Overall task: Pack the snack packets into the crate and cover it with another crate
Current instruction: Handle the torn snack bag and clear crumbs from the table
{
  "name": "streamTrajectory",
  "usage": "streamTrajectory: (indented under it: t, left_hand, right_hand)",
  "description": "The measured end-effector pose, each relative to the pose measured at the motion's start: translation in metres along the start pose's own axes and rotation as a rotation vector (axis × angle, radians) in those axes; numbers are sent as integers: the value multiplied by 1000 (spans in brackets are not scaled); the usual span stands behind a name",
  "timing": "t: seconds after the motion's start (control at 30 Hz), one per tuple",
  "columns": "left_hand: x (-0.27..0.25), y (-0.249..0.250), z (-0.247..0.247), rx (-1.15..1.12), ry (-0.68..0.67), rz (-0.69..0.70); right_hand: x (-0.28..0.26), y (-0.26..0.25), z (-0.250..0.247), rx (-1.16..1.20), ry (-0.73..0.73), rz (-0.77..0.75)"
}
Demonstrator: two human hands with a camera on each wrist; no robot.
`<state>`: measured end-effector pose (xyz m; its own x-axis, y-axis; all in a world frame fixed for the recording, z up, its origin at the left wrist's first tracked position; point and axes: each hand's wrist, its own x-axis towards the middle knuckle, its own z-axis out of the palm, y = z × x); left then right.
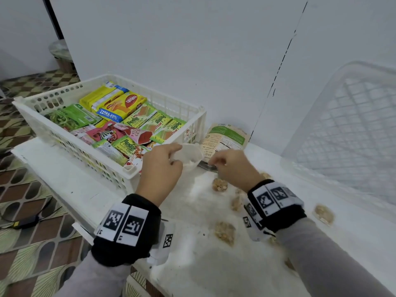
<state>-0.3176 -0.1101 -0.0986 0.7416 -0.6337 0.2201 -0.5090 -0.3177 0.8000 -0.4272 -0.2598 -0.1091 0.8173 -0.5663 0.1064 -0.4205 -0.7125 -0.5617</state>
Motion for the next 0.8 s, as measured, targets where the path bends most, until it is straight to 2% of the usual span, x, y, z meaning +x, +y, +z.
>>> streamTrajectory:
  t: [0.07,0.1,0.13,0.2,0.27,0.37,0.47,0.57,0.63,0.7,0.8]
  left_hand:
    - [-1,0,3,-56,-28,-2]
    - [-1,1,4,-71,-40,-2]
    - [-1,1,6,-82,-47,-1]
    - [-2,1,8,-111,-54,2]
    - [-3,2,9,-149,-70,0]
    - [-5,5,10,-180,-104,-7]
    - [-7,7,13,-158,-133,-6]
    - [-7,10,16,-144,-175,-9]
    - [-7,14,19,-123,-208,-9]
    - [-8,18,21,-102,-230,17]
    - [-9,22,24,-91,-276,62]
  right_hand:
    - [4,16,16,-282,-349,-13]
    - [5,22,24,-378,-465,-17]
    - [5,26,30,-459,-536,-17]
    - [7,31,38,-563,-564,-8]
    - [6,34,41,-571,-494,46]
    - [-1,34,36,-484,-278,91]
    - [-13,29,17,-183,4,197]
    - [-28,14,-9,98,322,234]
    - [-41,-1,-24,360,451,194]
    - [-53,-19,-36,577,501,85]
    - [-64,-37,-39,605,527,-92]
